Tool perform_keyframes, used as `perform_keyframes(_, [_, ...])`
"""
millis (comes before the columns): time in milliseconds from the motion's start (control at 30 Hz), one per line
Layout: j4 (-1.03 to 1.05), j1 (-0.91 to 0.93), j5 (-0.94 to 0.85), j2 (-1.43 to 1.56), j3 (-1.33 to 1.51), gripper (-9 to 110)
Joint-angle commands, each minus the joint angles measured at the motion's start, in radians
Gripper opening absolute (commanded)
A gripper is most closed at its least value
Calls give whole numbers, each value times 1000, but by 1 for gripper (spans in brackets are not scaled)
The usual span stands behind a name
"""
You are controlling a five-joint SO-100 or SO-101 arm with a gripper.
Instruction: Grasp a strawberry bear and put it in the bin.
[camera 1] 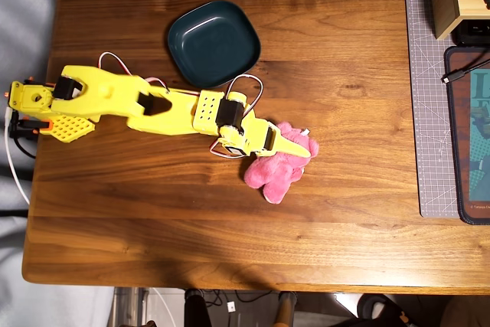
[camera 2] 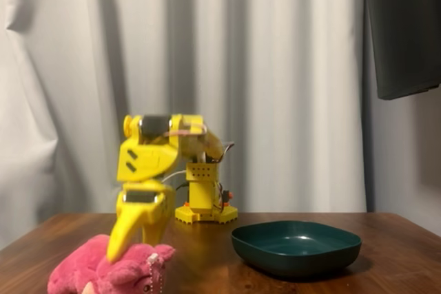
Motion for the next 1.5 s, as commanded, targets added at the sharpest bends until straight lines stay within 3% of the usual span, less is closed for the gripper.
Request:
perform_keyframes(0, [25, 15, 9, -12, -170, 49])
perform_keyframes(667, [-6, -75, 9, -17, -183, 46])
perform_keyframes(733, [-6, -77, 9, -18, -183, 41])
perform_keyframes(867, [-5, -78, 11, -18, -183, 18])
perform_keyframes(1167, [-6, -77, 11, -18, -183, 0])
perform_keyframes(1467, [38, -66, 11, 46, -184, 0])
